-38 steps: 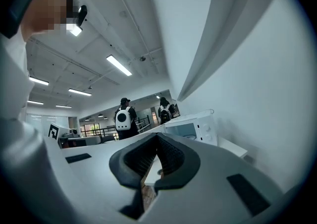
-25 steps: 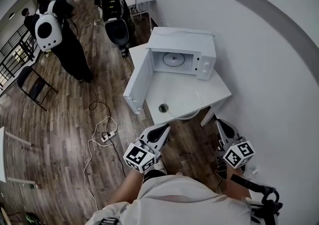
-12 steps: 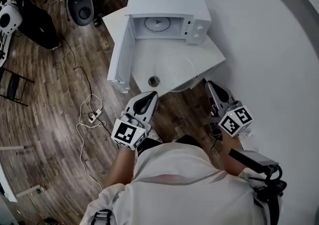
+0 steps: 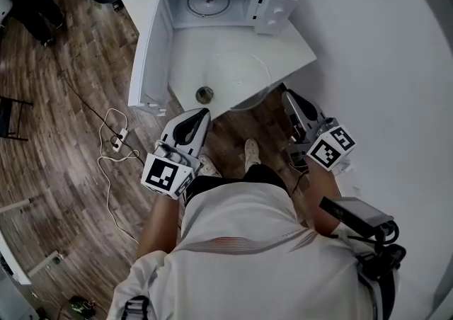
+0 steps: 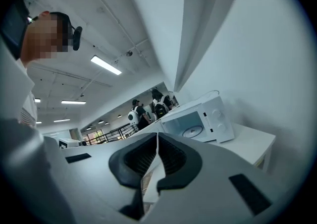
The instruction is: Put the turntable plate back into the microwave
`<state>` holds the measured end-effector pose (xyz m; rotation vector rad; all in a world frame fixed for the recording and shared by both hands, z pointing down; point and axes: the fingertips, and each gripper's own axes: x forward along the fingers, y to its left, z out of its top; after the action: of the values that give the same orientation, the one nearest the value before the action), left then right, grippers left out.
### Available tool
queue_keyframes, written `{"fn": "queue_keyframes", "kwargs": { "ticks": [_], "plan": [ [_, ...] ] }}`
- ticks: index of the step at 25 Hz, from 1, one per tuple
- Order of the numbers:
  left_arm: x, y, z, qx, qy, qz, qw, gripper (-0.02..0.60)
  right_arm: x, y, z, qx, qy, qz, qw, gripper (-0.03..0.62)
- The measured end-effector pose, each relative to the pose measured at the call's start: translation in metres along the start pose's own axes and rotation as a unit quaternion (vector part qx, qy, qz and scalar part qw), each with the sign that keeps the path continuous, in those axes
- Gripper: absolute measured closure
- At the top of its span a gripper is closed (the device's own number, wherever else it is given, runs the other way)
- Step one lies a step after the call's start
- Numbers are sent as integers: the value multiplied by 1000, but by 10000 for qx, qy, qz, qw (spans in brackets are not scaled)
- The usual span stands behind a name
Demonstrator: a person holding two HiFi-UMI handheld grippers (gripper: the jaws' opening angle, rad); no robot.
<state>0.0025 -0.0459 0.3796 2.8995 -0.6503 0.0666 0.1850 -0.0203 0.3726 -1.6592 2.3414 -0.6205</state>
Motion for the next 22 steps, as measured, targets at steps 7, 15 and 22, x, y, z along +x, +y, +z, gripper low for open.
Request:
{"fn": "queue_keyframes", "kwargs": {
  "ticks": [7,15,22],
  "plan": [
    [18,-7,-7,-179,108,361,9991,572,8,-36,-14,567,406,422,9967,551],
    [54,-6,-31,-242,326,694,9968,572,21,-105,-66,1321,1247,638,9813,448],
    [54,-4,-58,-428,610,928,9929,572,18,-150,-159,2617,2432,506,9326,352]
  ]
}}
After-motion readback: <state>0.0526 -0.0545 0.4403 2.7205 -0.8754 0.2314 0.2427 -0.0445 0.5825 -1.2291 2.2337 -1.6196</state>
